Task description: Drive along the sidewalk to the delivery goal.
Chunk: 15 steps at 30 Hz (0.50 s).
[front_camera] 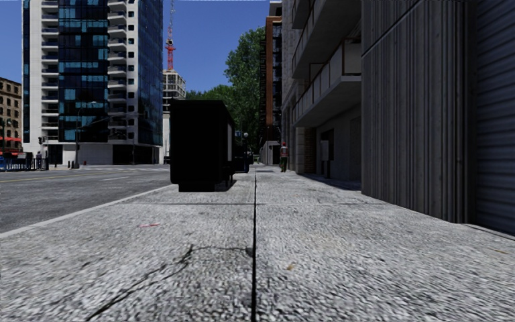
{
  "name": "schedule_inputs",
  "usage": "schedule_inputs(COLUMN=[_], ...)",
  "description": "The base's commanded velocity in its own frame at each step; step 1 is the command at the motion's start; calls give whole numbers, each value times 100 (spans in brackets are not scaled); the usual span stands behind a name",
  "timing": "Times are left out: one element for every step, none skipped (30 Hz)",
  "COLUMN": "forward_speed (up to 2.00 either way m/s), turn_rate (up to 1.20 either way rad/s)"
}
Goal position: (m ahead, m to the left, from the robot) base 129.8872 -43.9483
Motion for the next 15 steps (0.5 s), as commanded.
schedule_inputs(forward_speed=[200,200,200,200,200,200,200,200,200,200,200,200,200,200,200], turn_rate=[0,0,0,0,0,0,0,0,0,0,0,0,0,0,0])
